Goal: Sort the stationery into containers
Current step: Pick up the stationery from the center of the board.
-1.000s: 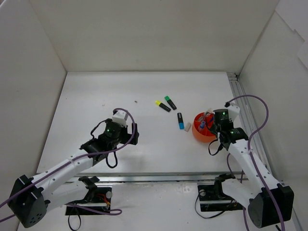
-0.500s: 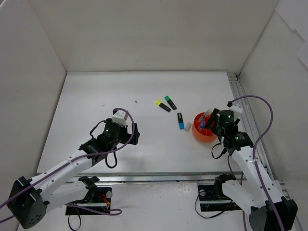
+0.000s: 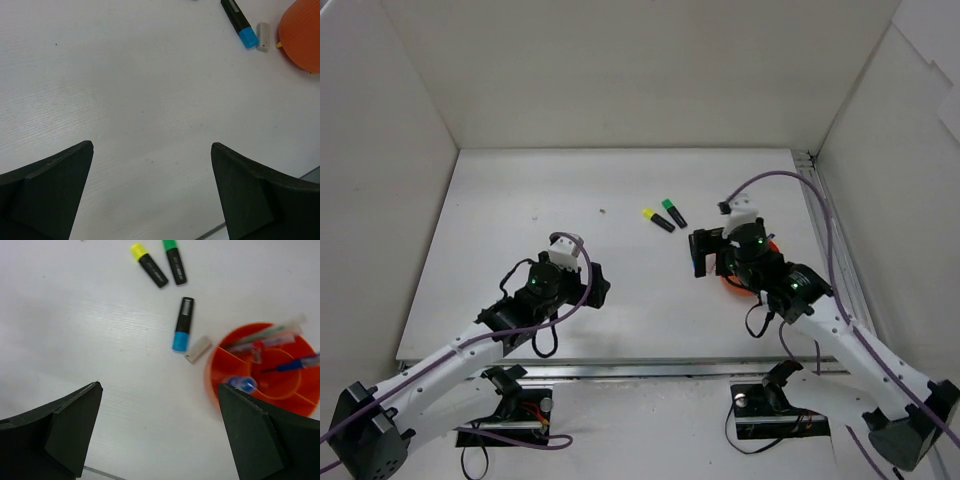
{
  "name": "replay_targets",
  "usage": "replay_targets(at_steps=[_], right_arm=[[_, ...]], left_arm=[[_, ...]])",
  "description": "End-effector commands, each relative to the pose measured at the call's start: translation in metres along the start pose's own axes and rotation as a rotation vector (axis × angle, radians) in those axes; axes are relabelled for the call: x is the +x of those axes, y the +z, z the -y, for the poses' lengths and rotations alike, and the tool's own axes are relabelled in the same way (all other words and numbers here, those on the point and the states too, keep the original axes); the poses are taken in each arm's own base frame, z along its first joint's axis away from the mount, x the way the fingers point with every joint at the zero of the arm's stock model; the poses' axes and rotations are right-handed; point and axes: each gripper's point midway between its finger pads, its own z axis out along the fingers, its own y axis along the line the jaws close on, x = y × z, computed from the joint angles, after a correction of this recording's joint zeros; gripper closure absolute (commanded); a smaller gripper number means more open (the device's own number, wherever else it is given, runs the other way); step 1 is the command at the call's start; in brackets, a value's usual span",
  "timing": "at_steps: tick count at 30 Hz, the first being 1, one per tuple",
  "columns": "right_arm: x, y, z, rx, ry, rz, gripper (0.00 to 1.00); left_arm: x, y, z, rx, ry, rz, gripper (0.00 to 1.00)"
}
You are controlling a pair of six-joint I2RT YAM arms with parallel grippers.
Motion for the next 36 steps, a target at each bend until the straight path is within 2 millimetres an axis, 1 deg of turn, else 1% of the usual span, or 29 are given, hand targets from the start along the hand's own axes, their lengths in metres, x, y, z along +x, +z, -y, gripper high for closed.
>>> replay_targets(at_steps=[1, 2, 3, 4, 5, 6, 7, 9, 10, 11, 12, 13, 14, 15, 16, 17, 21, 26, 31, 33, 36], right_arm=[[-0.024, 0.021, -0.046, -0.045, -0.186, 0.011, 0.02], [-0.026, 0.029, -0.054, -0.029, -0.197, 0.009, 0.02], [-0.024, 0.034, -0.066, -0.031, -0.202, -0.003, 0.02], [-0.02, 0.053, -0.074, 0.006, -0.146, -0.04, 0.02], [-0.016, 0.063, -0.075, 0.043, -0.103, -0.055, 0.02], [-0.017, 0.071, -0.071, 0.106, -0.048, -0.046, 0.02], [-0.01, 0.089, -0.075, 0.152, 0.034, -0.068, 0.02], [-0.002, 0.106, -0.069, 0.239, 0.111, -0.07, 0.02], [0.007, 0.119, -0.069, 0.271, 0.164, -0.087, 0.02], [0.013, 0.126, -0.067, 0.292, 0.185, -0.099, 0.02], [0.016, 0.134, -0.059, 0.319, 0.22, -0.108, 0.02], [0.025, 0.143, -0.055, 0.346, 0.269, -0.125, 0.02], [0.028, 0.148, -0.043, 0.379, 0.308, -0.13, 0.02], [0.035, 0.153, -0.037, 0.403, 0.326, -0.142, 0.02], [0.037, 0.155, -0.033, 0.418, 0.362, -0.14, 0.02], [0.038, 0.158, -0.025, 0.443, 0.371, -0.139, 0.02], [0.051, 0.166, -0.014, 0.476, 0.39, -0.172, 0.02], [0.069, 0.169, -0.002, 0.505, 0.445, -0.21, 0.02], [0.075, 0.169, 0.013, 0.576, 0.503, -0.177, 0.02], [0.076, 0.17, 0.023, 0.6, 0.532, -0.173, 0.02], [0.081, 0.171, 0.033, 0.62, 0.545, -0.188, 0.02]], left_arm=[[-0.025, -0.006, 0.009, 0.04, -0.03, 0.087, 0.0], [-0.025, -0.007, 0.009, 0.037, -0.032, 0.09, 0.0], [-0.026, -0.008, 0.007, 0.033, -0.035, 0.098, 0.0], [-0.027, -0.009, 0.007, 0.032, -0.042, 0.103, 0.0], [-0.021, -0.011, 0.004, 0.019, -0.04, 0.084, 0.0], [-0.021, -0.013, 0.002, 0.011, -0.043, 0.088, 0.0], [-0.019, -0.015, 0.001, 0.006, -0.043, 0.084, 0.0], [-0.017, -0.018, -0.002, -0.004, -0.051, 0.083, 0.0], [-0.017, -0.02, -0.003, -0.005, -0.051, 0.085, 0.0], [-0.016, -0.022, -0.003, -0.001, -0.056, 0.089, 0.0], [-0.015, -0.025, -0.003, 0.002, -0.059, 0.087, 0.0], [-0.013, -0.026, -0.003, 0.004, -0.061, 0.088, 0.0], [-0.012, -0.029, -0.004, 0.009, -0.067, 0.096, 0.0], [-0.011, -0.031, -0.005, 0.008, -0.069, 0.098, 0.0], [-0.009, -0.032, -0.005, 0.007, -0.07, 0.097, 0.0], [-0.009, -0.035, -0.006, 0.009, -0.072, 0.109, 0.0], [-0.007, -0.039, -0.009, 0.007, -0.072, 0.12, 0.0], [-0.004, -0.038, -0.01, 0.005, -0.069, 0.112, 0.0], [0.004, -0.032, -0.007, 0.021, -0.076, 0.083, 0.0], [0.008, -0.031, -0.008, 0.016, -0.077, 0.071, 0.0], [0.006, -0.032, -0.008, 0.014, -0.078, 0.078, 0.0]])
